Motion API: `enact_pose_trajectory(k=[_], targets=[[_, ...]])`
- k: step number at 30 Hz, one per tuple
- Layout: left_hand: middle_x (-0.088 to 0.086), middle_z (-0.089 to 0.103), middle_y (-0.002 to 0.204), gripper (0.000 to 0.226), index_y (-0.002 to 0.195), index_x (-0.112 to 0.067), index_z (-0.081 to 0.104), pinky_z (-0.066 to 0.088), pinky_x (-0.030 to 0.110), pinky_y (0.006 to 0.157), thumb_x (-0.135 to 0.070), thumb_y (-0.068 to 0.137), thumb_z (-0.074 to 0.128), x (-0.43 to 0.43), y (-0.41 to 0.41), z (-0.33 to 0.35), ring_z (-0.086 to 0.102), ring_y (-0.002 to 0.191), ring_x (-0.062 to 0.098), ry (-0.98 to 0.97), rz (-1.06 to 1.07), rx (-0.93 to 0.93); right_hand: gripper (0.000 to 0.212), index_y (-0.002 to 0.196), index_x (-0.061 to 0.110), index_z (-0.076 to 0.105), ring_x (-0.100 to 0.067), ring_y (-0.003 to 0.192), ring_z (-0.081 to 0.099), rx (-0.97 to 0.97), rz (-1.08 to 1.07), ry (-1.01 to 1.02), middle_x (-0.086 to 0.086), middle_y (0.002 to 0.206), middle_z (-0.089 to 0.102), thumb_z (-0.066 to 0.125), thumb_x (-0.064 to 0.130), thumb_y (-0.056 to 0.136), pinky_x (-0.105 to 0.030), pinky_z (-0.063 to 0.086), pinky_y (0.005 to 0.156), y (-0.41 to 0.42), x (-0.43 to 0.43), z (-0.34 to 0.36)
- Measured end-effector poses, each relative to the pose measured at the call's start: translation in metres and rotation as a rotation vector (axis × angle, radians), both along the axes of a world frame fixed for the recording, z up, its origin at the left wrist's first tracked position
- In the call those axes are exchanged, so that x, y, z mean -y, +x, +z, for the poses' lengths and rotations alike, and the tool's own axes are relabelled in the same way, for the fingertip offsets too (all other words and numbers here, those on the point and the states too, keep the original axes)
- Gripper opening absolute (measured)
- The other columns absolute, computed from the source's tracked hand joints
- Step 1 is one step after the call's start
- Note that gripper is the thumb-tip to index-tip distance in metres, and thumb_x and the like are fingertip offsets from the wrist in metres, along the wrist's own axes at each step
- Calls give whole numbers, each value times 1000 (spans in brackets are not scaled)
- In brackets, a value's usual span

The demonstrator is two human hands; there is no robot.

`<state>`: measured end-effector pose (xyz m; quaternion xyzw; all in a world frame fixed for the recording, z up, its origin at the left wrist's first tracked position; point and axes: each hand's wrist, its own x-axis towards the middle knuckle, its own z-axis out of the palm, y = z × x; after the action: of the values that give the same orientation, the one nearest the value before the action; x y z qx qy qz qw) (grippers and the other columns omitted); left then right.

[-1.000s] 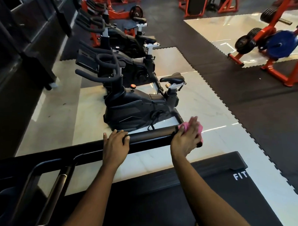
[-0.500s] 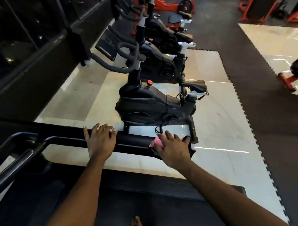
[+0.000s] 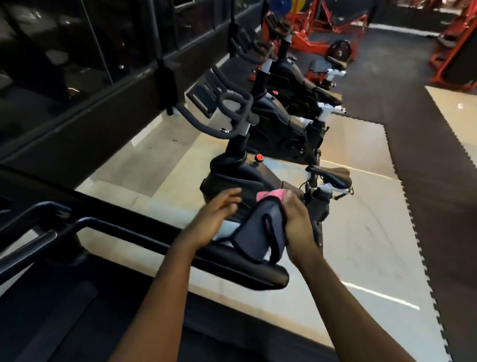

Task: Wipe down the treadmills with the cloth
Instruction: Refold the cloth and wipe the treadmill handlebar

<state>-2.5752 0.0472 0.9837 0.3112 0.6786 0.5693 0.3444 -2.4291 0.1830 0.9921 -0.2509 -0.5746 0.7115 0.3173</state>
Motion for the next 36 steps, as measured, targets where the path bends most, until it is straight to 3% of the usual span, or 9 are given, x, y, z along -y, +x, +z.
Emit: enact_pose_trajectory(k=[3,7,12,15,18,20,24,29,36], targets=[[-1,67,129,44,135,-31,57,47,32,105,-12,95,58,-33,14,42,60,124,15,-7,-184,38,98,132,-1,56,-25,108,69,-100,25,-215,-17,121,69,81,68,67,-41,53,99,-11,-21,30],[-10,66,131,61,141,-40,47,52,33,102,-29,85,70,-50,29,74,61,122,7,-87,-229,-52,19,106,22,53,-8,75,60,-102,65,-206,6,84,64,55,39,100,-25,52,72,-17,-41,42],[-5,68,108,30,116,-30,57,55,44,95,-50,94,62,-56,45,90,65,106,13,-151,64,-227,12,104,11,52,-11,74,53,-97,152,-218,-4,86,51,44,17,109,-27,49,73,-14,-53,49],[3,58,79,43,81,-24,49,54,50,81,-65,90,52,-62,59,90,58,78,25,-233,254,-391,19,105,19,62,-21,92,51,-92,260,-219,-7,98,50,59,37,100,-39,43,88,-5,-61,50],[-4,48,72,37,71,-22,42,43,36,66,-41,99,56,-75,79,94,50,68,19,-320,410,-595,24,89,17,55,-19,88,46,-54,351,-127,-12,92,48,61,38,100,-34,42,82,2,-73,43],[-4,49,72,34,70,-22,44,40,31,62,-31,100,56,-79,89,99,50,66,18,-332,589,-604,26,112,6,57,-16,90,53,73,352,-117,-20,100,58,48,29,108,-27,45,73,9,-84,40],[-2,51,67,33,72,-21,43,34,28,58,-25,102,55,-73,101,111,49,61,11,-377,711,-566,51,143,31,49,-19,111,60,437,554,-161,3,135,60,38,61,103,-33,53,73,26,-91,26],[-2,50,66,27,76,-16,45,36,24,51,-20,100,57,-56,111,127,47,58,13,-390,767,-592,96,116,6,68,-33,89,74,563,679,-257,-20,100,75,25,87,87,-40,62,76,33,-66,26],[-3,51,61,28,73,-20,46,37,15,46,-13,92,66,-22,107,150,46,53,10,-372,905,-642,23,92,24,72,-15,87,65,289,465,-59,8,88,72,72,48,90,-35,52,81,7,-37,51]])
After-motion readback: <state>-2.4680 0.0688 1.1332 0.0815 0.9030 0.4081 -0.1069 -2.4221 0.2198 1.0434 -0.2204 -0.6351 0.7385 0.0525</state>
